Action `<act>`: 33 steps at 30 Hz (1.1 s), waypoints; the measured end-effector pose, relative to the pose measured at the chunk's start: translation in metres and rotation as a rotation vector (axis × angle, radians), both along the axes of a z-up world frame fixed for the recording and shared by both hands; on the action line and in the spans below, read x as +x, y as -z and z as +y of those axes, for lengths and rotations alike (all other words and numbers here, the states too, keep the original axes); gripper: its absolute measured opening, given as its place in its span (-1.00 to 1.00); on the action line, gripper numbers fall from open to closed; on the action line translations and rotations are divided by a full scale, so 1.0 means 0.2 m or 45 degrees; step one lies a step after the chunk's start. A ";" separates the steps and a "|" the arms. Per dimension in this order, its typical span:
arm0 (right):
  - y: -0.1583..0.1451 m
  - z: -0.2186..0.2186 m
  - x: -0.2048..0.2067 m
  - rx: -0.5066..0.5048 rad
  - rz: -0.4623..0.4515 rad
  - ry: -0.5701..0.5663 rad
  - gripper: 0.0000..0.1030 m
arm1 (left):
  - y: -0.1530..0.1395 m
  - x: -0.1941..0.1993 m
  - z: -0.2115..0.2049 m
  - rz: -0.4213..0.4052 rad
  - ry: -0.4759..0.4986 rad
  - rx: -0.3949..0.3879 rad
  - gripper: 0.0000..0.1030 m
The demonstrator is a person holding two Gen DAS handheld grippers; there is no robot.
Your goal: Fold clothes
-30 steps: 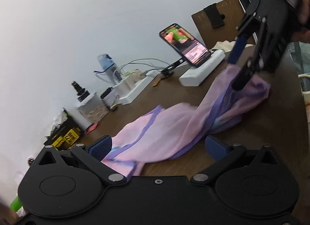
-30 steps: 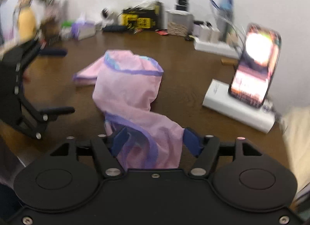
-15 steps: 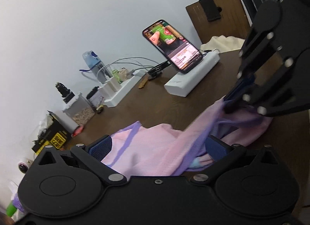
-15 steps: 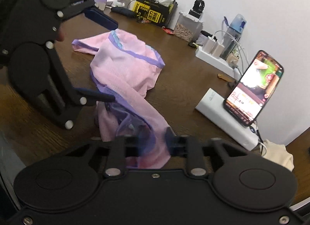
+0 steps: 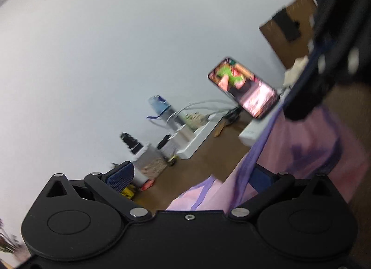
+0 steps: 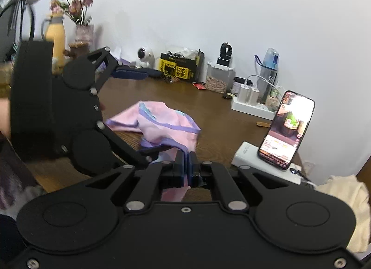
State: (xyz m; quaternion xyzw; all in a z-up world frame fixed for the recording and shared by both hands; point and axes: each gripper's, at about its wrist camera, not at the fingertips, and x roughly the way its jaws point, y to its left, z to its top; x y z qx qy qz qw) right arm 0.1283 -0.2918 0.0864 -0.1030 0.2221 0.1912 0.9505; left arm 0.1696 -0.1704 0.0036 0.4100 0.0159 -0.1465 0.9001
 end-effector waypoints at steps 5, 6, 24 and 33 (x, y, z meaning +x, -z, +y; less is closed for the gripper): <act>0.02 0.00 0.01 -0.013 0.002 0.034 -0.91 | 0.04 -0.01 0.02 -0.065 -0.078 0.169 1.00; 0.03 -0.01 0.02 -0.008 0.015 0.053 -0.91 | 0.01 -0.02 0.05 -0.077 -0.084 0.155 1.00; 0.07 0.01 -0.04 -0.021 0.060 0.085 -0.90 | 0.02 0.09 0.13 0.098 -0.126 0.057 0.32; 0.14 0.05 -0.01 -0.028 0.097 0.081 -0.90 | -0.05 0.12 0.17 0.325 0.152 -0.063 -0.32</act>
